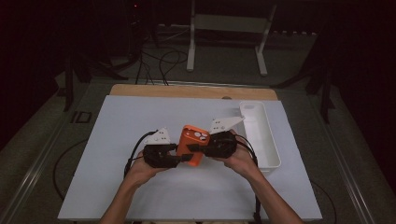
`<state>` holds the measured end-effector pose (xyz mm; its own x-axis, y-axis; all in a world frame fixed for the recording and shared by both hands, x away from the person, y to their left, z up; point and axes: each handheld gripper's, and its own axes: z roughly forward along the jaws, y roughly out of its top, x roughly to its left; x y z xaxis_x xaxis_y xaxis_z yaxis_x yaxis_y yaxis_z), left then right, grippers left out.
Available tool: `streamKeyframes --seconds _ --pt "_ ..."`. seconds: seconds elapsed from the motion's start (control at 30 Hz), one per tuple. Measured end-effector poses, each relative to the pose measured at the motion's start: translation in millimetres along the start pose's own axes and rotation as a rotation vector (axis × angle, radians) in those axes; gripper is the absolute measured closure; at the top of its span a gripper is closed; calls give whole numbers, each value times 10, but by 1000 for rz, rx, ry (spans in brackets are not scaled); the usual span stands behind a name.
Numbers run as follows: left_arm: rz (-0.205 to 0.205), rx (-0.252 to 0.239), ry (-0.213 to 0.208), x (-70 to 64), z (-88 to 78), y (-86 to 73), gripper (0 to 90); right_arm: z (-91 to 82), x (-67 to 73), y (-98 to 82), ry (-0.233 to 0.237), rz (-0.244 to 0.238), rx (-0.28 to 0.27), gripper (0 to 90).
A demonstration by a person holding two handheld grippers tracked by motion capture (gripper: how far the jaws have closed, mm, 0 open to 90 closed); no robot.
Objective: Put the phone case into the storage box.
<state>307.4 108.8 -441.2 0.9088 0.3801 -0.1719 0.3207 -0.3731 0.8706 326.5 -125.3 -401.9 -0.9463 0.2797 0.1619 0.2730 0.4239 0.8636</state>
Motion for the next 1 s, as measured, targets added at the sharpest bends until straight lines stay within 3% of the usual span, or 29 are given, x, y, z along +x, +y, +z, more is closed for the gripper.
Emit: streamKeyframes --seconds 0.1,0.23,0.47,0.63,0.73,0.83,0.87,1.0 --pt "2 -4 -12 -3 -9 -13 683 -7 -14 -6 9 2 1 845" --pt "5 -11 -24 -4 -15 -46 794 -1 -15 -17 3 -5 19 748" --pt "11 -26 27 -40 0 -77 799 27 -31 -21 -10 11 23 678" --pt "10 -44 56 -54 -6 -80 801 43 -28 -24 -63 29 24 558" --pt "10 -48 77 -60 -10 -75 802 58 -20 -22 -104 52 29 432" --pt "14 -45 103 -63 -20 -72 802 63 -26 -18 -117 64 28 393" --pt "13 -46 109 -63 -22 -71 802 65 -34 -17 -145 72 31 351" --pt "7 -47 134 -58 -25 -69 801 62 -33 -19 -182 91 35 264"
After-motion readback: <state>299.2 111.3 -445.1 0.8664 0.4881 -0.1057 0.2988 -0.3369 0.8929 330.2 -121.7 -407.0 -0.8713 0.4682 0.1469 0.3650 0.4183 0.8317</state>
